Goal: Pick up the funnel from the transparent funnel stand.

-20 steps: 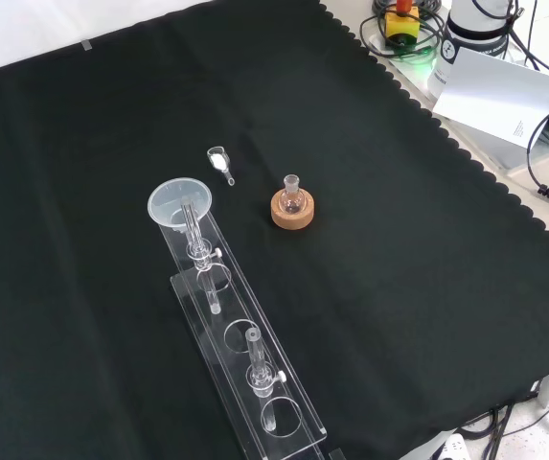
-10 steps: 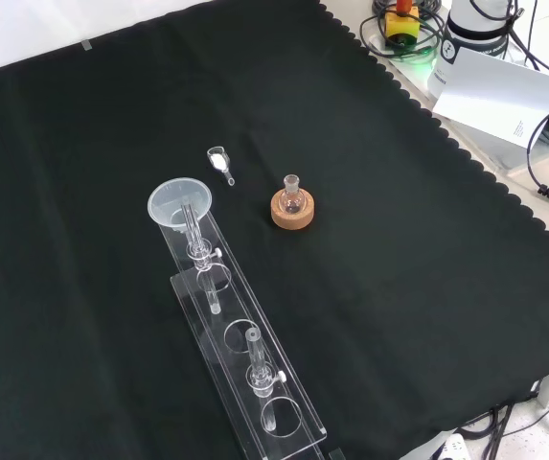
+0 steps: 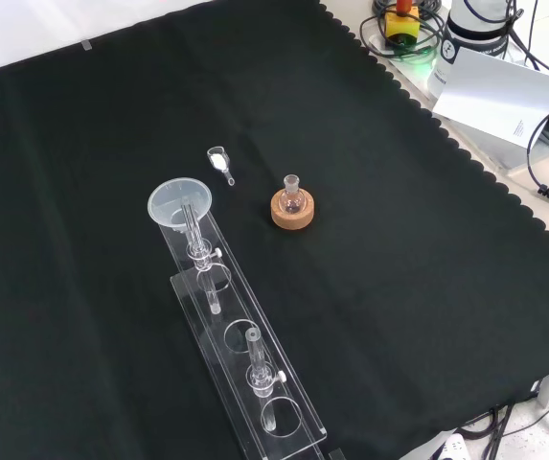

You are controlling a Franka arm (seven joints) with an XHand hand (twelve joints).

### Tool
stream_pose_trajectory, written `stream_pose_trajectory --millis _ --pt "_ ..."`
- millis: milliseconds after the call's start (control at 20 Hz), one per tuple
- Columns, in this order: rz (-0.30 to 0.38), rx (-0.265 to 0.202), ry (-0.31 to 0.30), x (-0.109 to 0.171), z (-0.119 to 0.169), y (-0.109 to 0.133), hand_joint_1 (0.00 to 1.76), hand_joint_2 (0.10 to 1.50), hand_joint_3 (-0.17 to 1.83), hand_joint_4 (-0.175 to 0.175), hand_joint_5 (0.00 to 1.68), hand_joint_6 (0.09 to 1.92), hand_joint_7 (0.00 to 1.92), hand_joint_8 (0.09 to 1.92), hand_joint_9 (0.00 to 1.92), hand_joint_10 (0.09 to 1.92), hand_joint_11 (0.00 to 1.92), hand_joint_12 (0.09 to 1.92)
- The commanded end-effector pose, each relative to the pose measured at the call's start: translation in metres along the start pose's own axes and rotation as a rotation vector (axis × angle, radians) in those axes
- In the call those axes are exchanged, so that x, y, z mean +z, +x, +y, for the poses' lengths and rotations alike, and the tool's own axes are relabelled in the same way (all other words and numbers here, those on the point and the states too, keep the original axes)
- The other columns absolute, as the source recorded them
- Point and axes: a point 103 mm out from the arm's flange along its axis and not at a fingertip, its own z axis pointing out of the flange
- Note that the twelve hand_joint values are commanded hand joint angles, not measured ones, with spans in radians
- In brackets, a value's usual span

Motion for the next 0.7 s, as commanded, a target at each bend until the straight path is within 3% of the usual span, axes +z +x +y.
stream_pose_trajectory --millis 50,300,700 --pt "-0.001 -0.044 0.02 0.031 0.071 0.001 0.0 1.19 0.41 0.005 0.2 0.09 0.06 0.42 0.17 0.62 0.08 1.35" --pt "0.005 -0.093 0.034 0.043 0.13 0.013 0.05 1.16 0.34 -0.006 0.22 0.09 0.12 0.51 0.24 0.65 0.09 1.37" --pt "-0.026 -0.127 0.07 0.06 0.183 0.038 0.13 1.13 0.29 -0.014 0.24 0.09 0.13 0.58 0.27 0.67 0.1 1.38"
